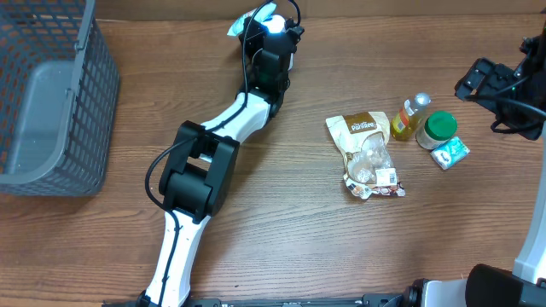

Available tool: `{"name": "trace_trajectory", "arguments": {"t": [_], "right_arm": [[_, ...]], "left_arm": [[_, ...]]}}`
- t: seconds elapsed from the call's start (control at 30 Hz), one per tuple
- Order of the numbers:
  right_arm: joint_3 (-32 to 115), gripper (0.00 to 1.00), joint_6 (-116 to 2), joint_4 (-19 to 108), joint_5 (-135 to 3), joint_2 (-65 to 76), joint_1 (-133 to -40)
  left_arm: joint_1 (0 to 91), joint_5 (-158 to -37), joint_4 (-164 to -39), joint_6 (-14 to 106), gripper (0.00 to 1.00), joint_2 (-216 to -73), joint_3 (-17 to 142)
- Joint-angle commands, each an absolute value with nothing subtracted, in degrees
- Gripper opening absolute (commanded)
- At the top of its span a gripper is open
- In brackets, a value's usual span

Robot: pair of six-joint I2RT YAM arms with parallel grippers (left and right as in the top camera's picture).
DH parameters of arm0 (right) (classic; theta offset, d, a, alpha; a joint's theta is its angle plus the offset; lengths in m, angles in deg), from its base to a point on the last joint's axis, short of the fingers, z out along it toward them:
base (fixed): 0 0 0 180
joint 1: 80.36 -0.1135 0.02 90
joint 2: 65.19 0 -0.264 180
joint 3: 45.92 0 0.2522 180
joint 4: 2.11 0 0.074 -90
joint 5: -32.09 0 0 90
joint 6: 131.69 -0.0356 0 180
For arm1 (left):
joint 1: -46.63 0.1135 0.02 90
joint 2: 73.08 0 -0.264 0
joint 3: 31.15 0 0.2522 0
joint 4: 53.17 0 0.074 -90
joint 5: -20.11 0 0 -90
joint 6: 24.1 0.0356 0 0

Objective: Scan the item barcode
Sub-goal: 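Hold the wipes packet barcode against the white scanner with the left gripper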

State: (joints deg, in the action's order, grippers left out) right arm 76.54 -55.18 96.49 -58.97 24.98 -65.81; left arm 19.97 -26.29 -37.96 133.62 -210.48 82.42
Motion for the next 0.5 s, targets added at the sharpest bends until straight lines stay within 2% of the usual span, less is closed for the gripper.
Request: {"name": "trace_trajectory", "arguments": {"t": [0.0, 0.23, 0.47], "right_arm": [[77.68, 1.00, -55.40, 96.20, -58.64, 24.35, -65.77], [77.68, 1.00, -55.40, 96.20, -58.64, 24.35, -65.77], [77.68, 1.00, -55.40, 96.20, -58.64, 24.35, -65.77]], "left_arm": [[17.72, -24.89, -35.62, 134.37, 0.04, -211.10, 83.60], [16.35, -24.68, -39.51, 133.49, 0.04, -211.10, 83.60], [16.54, -24.70, -51.31, 126.82, 0.04, -211.10, 83.60]]}}
